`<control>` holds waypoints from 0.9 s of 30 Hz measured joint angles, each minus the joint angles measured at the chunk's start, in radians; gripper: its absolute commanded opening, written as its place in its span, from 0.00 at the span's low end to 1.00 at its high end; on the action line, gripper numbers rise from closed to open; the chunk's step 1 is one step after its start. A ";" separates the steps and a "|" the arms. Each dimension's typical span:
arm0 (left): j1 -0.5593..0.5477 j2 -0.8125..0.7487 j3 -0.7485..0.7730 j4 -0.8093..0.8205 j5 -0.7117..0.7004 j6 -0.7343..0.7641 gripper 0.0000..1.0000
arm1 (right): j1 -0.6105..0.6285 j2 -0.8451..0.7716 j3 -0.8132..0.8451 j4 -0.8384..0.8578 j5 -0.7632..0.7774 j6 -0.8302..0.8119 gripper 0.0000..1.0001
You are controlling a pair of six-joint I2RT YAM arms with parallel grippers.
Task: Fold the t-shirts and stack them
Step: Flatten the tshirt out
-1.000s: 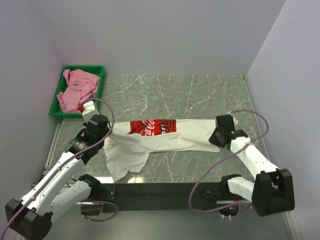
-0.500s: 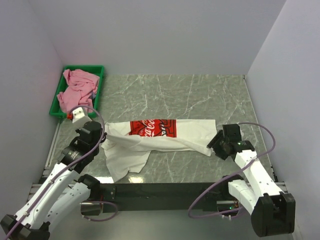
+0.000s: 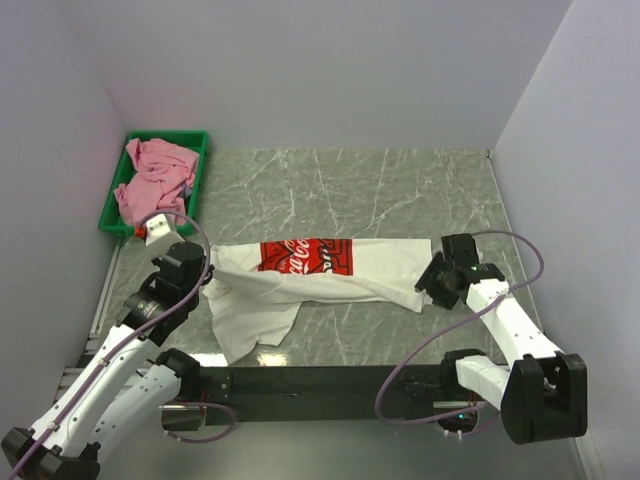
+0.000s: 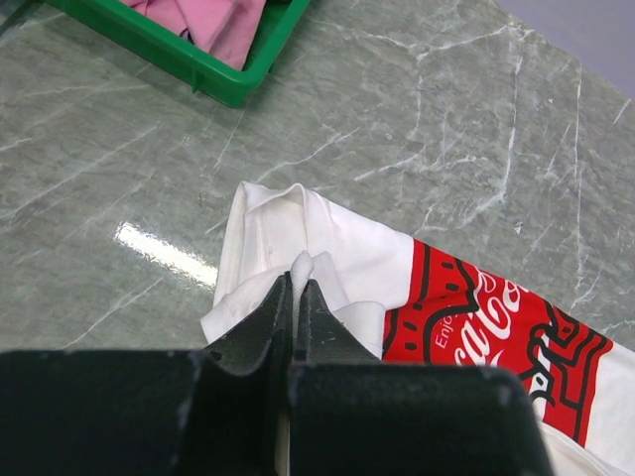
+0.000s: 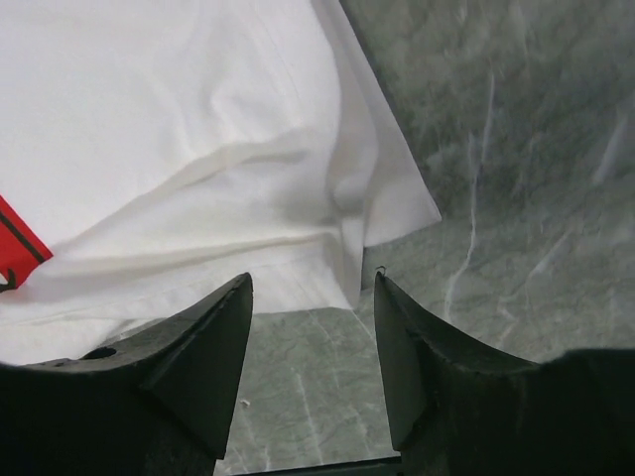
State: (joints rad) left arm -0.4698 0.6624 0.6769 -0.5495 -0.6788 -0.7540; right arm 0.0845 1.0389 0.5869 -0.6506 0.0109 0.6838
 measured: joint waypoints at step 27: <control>0.000 0.009 0.000 0.006 0.001 0.008 0.01 | 0.155 0.304 0.154 -0.006 0.073 -0.216 0.57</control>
State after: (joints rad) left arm -0.4698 0.6716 0.6769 -0.5434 -0.6781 -0.7456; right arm 0.2398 1.3430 0.7410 -0.6567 0.0837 0.4675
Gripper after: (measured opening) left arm 0.038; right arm 0.569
